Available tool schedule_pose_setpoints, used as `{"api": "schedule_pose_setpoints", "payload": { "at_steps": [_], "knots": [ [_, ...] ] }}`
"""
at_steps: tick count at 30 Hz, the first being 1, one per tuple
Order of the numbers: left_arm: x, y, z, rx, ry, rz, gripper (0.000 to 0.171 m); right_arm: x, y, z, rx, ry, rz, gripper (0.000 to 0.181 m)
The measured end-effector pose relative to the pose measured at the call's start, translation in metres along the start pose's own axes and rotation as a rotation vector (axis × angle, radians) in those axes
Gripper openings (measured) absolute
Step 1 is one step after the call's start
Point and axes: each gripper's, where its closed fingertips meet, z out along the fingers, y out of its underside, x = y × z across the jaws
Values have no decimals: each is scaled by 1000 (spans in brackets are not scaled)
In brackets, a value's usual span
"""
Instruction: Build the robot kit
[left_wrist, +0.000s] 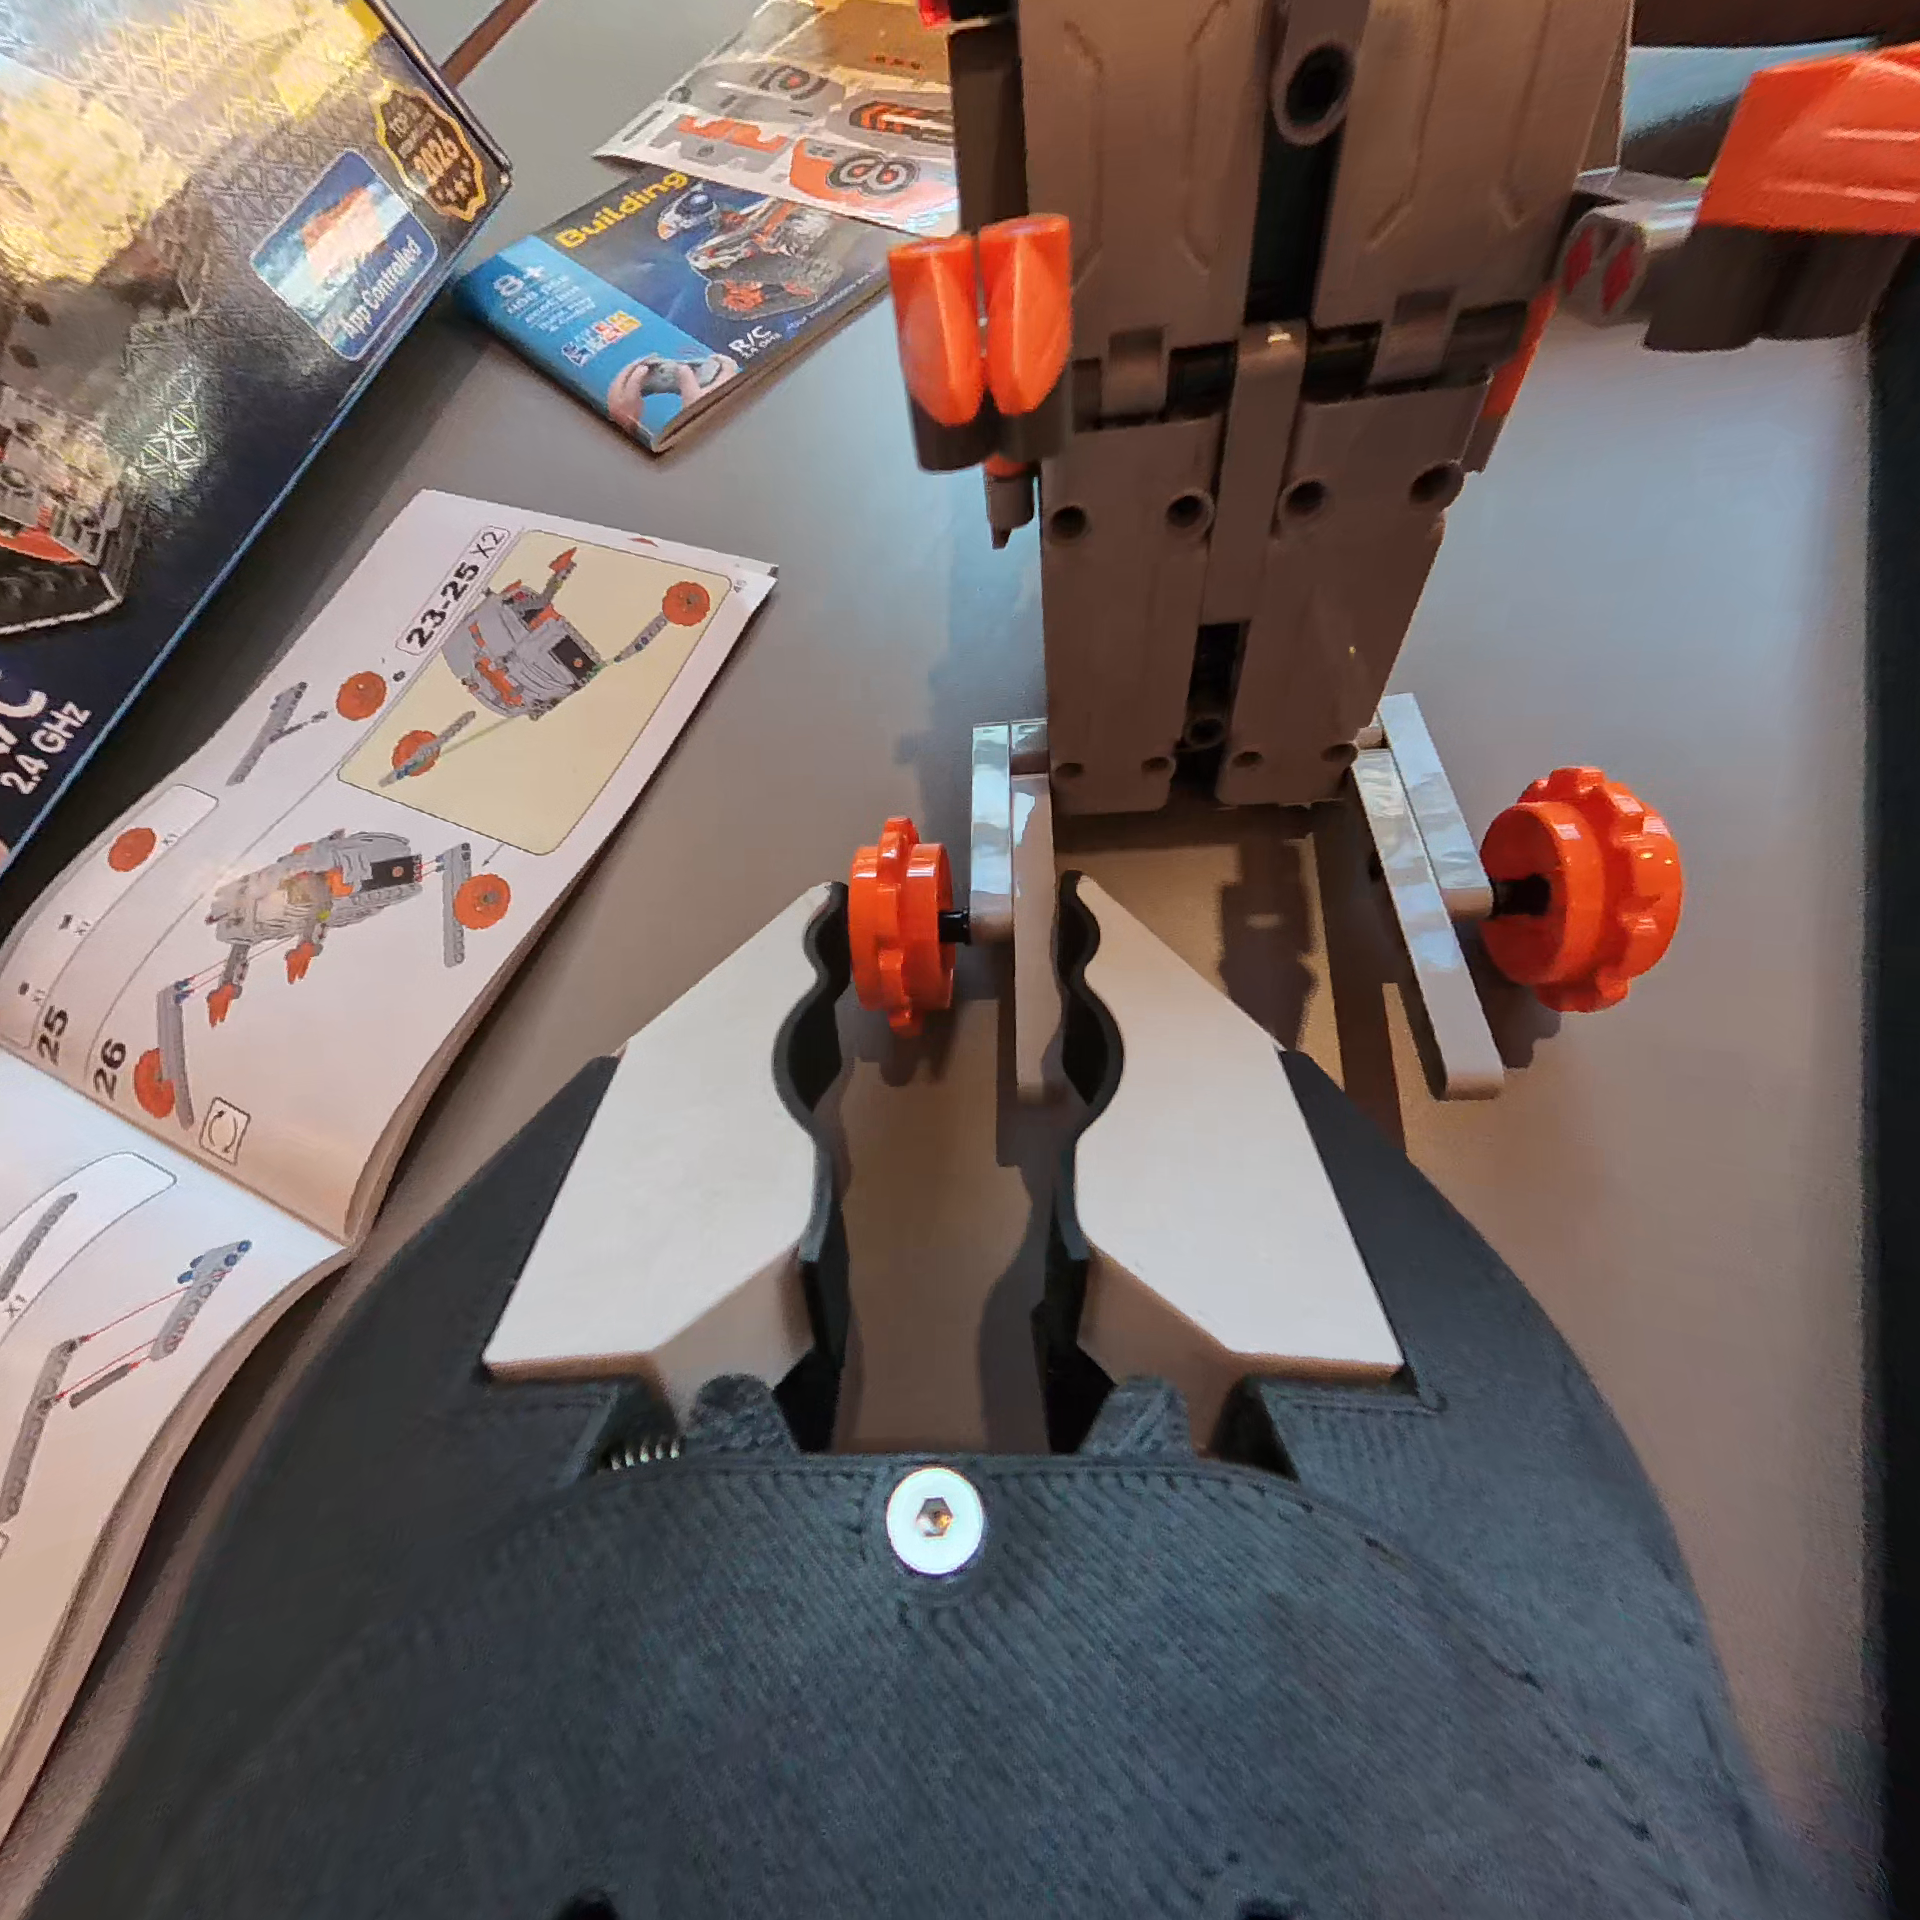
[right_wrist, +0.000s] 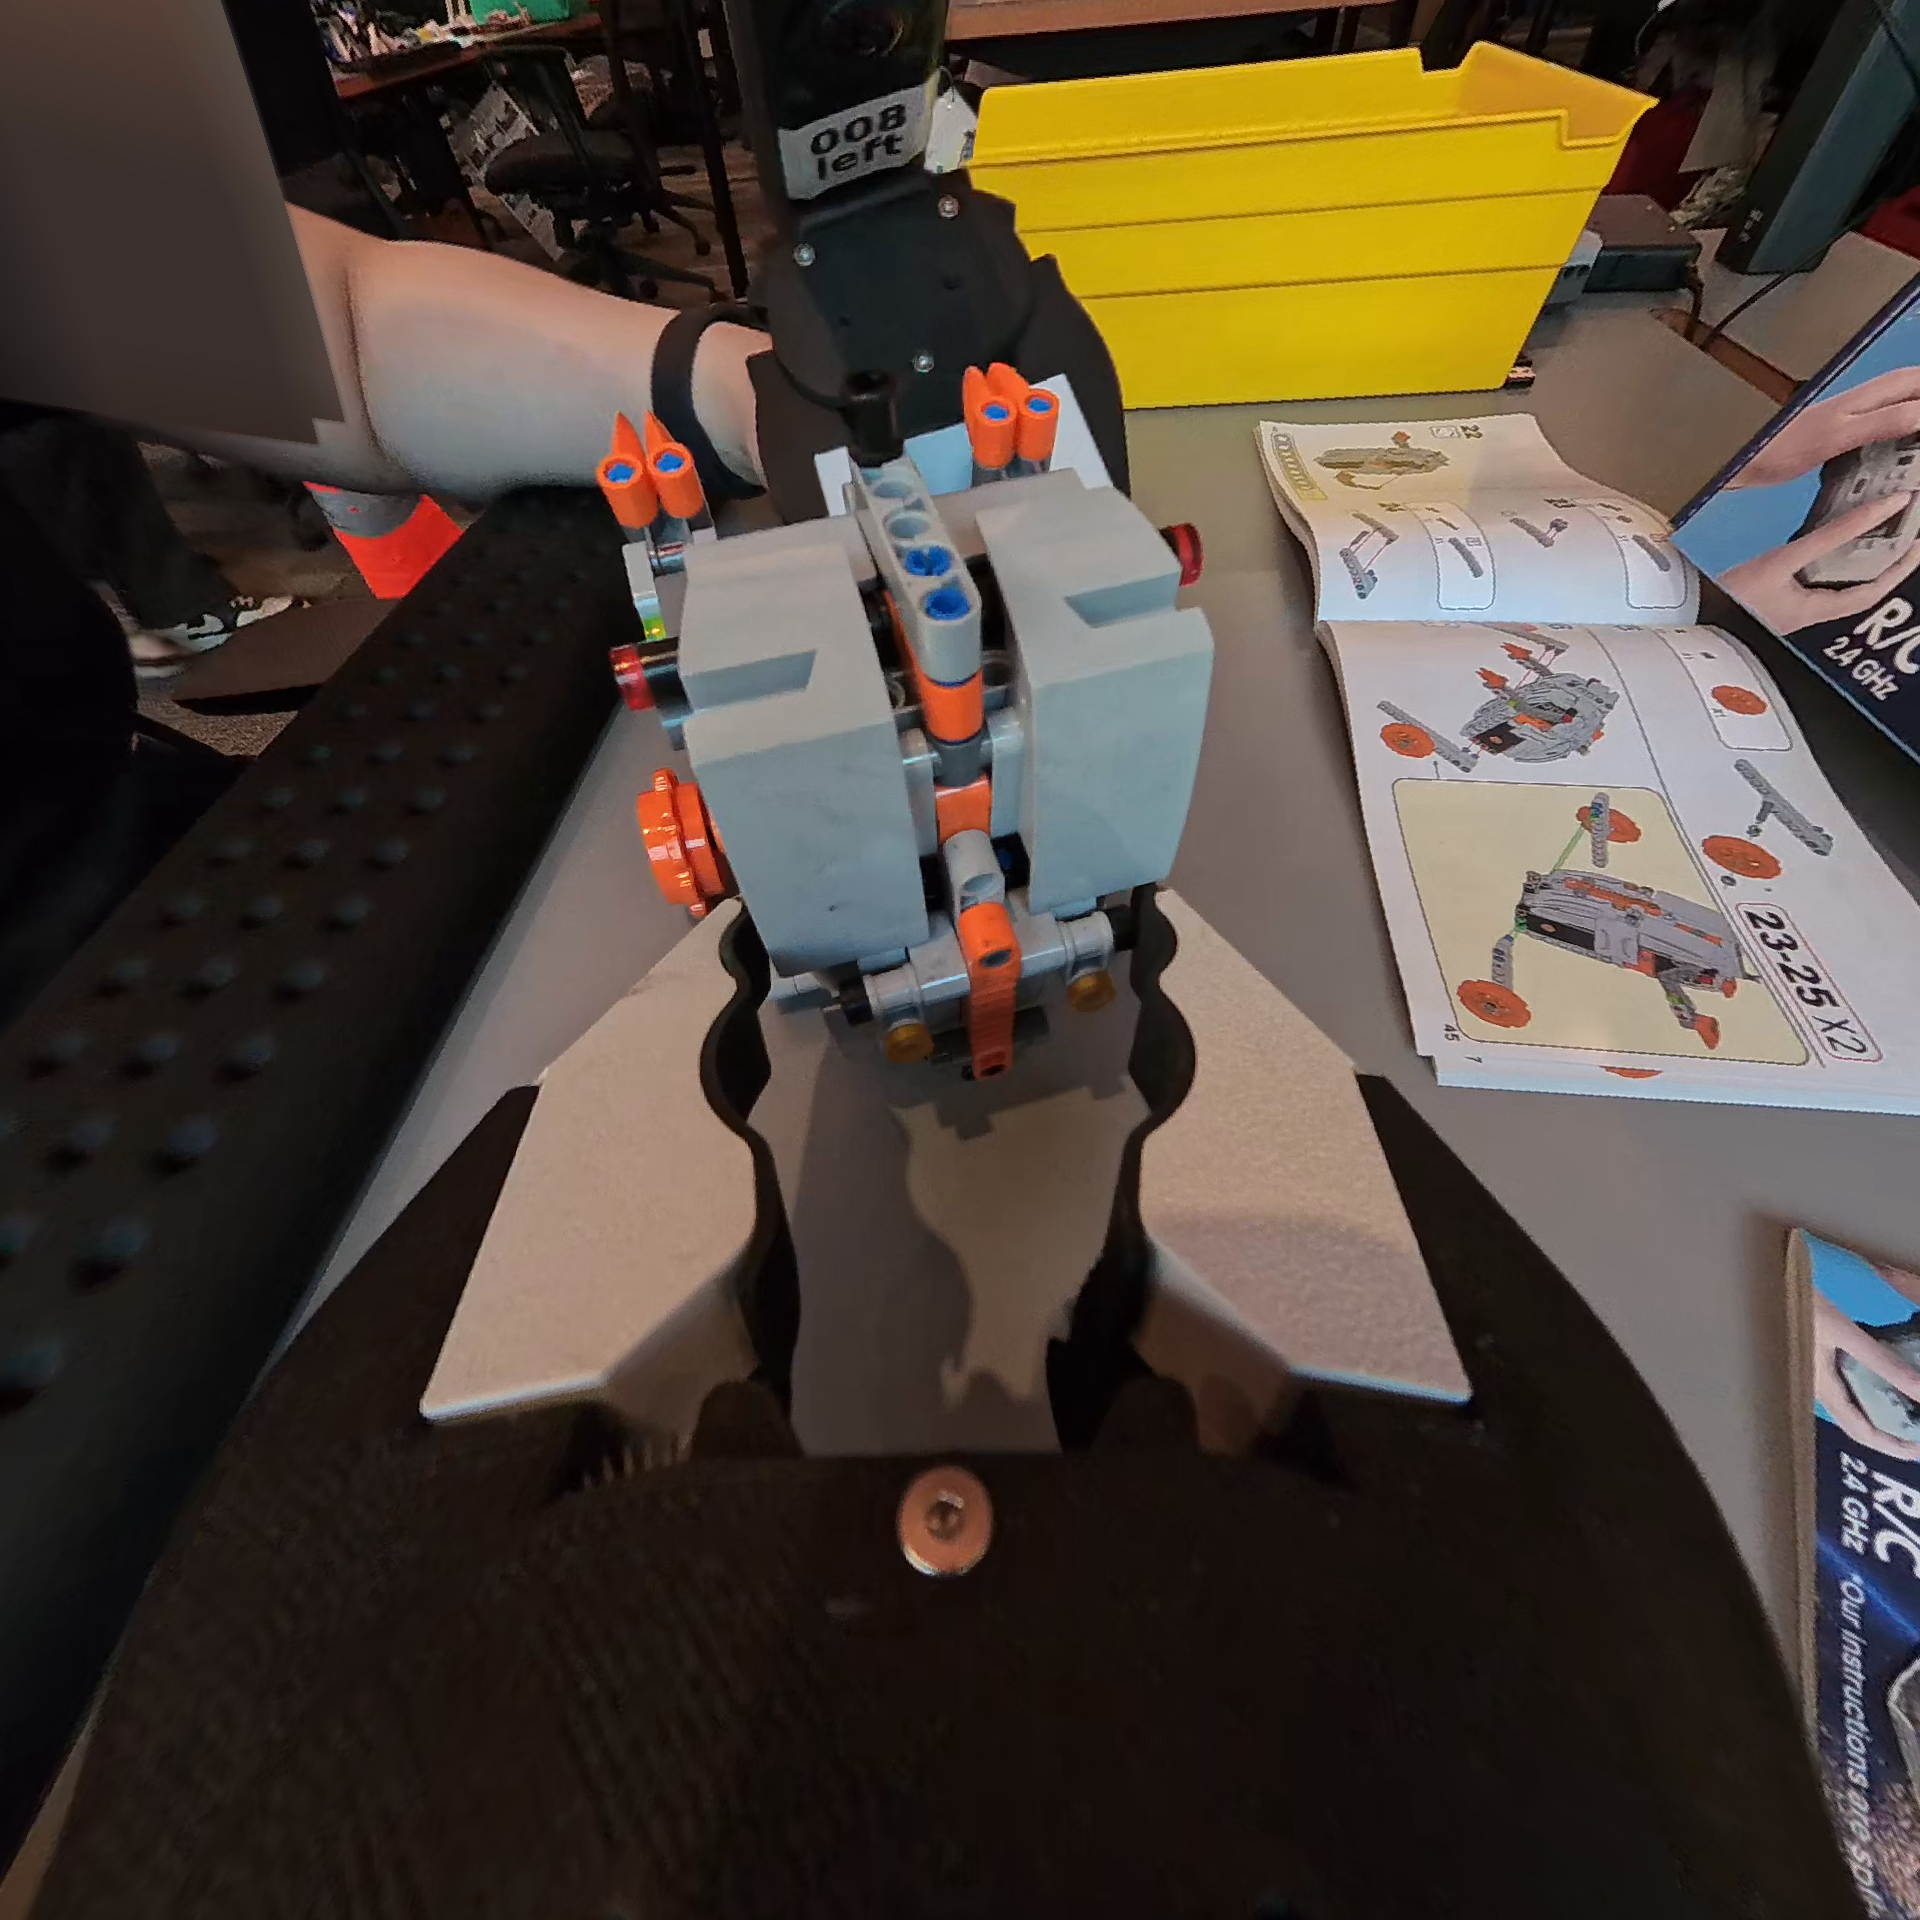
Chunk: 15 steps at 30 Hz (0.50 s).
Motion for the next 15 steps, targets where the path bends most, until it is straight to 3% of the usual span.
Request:
{"api": "schedule_pose_setpoints", "payload": {
  "at_steps": [8, 11, 15],
  "knots": [
    [7, 3, -5, -23, -13, -53, 38, -3, 3, 2, -28, -4, -6, 73],
    [9, 7, -11, -37, -83, -153, 39, -5, 9, -1, -60, -8, 20, 77],
    [19, 11, -14, -109, -158, -129, 43, -14, 9, -2, -62, -51, 104, 82]
  ]
}}
